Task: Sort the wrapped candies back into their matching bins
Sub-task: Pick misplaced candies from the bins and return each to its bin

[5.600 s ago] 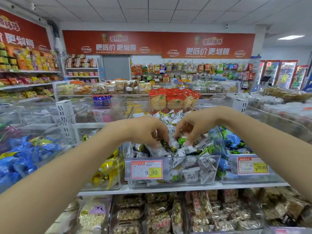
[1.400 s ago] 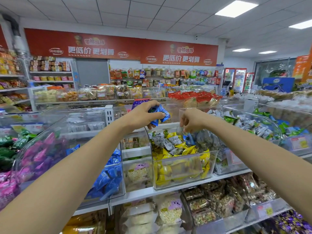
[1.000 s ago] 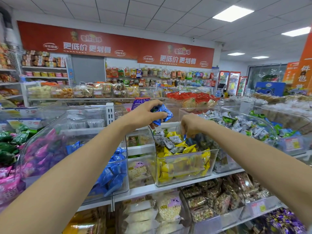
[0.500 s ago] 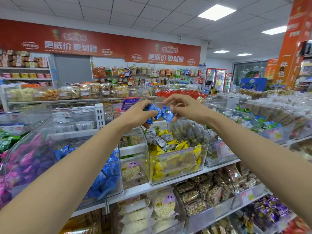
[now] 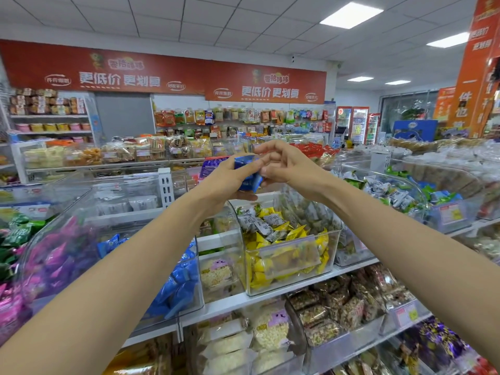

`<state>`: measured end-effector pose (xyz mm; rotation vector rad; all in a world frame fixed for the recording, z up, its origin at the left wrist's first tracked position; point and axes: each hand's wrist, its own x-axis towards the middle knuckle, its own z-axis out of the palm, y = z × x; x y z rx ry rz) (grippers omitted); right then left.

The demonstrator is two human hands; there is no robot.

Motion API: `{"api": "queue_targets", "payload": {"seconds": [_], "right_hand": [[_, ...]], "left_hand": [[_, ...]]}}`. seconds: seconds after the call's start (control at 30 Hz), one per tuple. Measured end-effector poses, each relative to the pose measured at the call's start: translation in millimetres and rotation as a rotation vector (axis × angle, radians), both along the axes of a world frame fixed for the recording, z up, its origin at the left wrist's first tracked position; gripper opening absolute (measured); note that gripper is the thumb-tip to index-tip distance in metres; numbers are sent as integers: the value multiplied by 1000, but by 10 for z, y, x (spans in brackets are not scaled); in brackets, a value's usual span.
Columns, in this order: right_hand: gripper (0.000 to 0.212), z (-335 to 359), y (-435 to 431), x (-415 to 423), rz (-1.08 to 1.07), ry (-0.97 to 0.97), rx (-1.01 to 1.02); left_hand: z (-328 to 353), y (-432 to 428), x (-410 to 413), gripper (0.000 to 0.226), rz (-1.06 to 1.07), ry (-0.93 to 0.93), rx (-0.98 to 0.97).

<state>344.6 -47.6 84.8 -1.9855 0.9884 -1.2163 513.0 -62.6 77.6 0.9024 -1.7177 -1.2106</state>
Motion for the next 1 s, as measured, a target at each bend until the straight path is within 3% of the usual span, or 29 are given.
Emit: {"api": "queue_targets", "payload": {"seconds": [0.13, 0.23, 0.33, 0.43, 0.53, 0.57, 0.67, 0.73, 0.9, 1.0], "right_hand": [[35, -12, -51, 18, 80, -2, 12], [34, 6, -98, 21, 103, -60, 60], [19, -43, -229, -59, 9, -44, 81], [12, -227, -438, -133, -127, 370, 90], [33, -447, -618, -76, -101, 811, 252], [39, -504, -660, -44, -82, 907, 287], [20, -615, -796, -5, -90, 1069, 218], [39, -585, -839, -45, -85, 1041, 245], [24, -414, -851, -119, -64, 775, 157], [30, -440, -879, -16, 38, 796, 255]], "left_hand": [[37, -6, 31, 37, 47, 159, 178], [57, -5, 66, 31, 90, 129, 150], [62, -21, 137, 19, 142, 123, 115], [66, -26, 236, 9, 165, 86, 72], [87, 1, 315, 6, 159, 70, 58], [90, 9, 333, 8, 155, 76, 60], [82, 33, 369, 8, 142, 80, 44], [78, 44, 389, 7, 135, 83, 29], [98, 47, 432, 13, 133, 81, -7], [99, 49, 451, 12, 138, 86, -16]]}}
